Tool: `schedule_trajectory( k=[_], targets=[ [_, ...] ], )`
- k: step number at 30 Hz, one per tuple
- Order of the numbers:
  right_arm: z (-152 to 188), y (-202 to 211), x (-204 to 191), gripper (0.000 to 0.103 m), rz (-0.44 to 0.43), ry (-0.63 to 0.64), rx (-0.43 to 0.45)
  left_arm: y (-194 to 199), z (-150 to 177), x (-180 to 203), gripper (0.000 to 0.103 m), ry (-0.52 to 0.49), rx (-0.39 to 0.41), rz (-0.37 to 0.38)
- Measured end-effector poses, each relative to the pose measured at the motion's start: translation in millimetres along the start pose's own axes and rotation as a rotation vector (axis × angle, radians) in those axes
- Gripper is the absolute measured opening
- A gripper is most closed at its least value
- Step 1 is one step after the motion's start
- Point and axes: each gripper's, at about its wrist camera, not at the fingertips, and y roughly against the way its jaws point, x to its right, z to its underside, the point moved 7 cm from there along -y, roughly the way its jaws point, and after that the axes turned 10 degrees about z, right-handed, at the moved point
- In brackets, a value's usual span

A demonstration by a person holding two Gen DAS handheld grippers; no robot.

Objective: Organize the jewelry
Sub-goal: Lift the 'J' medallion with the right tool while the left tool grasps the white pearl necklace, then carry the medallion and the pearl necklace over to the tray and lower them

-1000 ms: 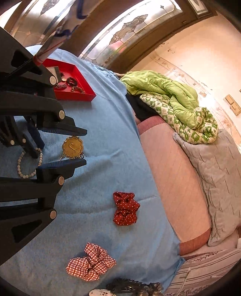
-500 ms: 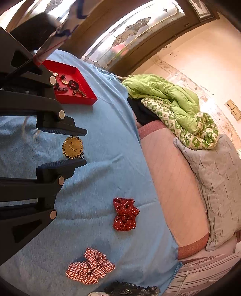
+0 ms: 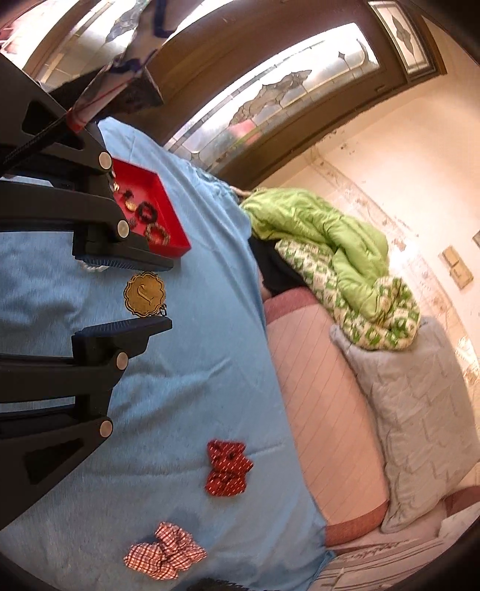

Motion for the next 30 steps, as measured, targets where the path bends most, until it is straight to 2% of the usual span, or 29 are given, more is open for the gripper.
schedule_trajectory(
  k=[19,30],
  targets=[
    [-7.0,0.6,-71.0,0.027,-0.031,0.077,0.011,46.3,-4.4,-47.9,0.005,0.034,0.068,-0.084],
    [-3.7,-13.5,-143.0,0.027,-0.085,0.158,-0.007,80.2,-1.7,-94.0,0.005,0.112,0.107,-0.126]
  ],
)
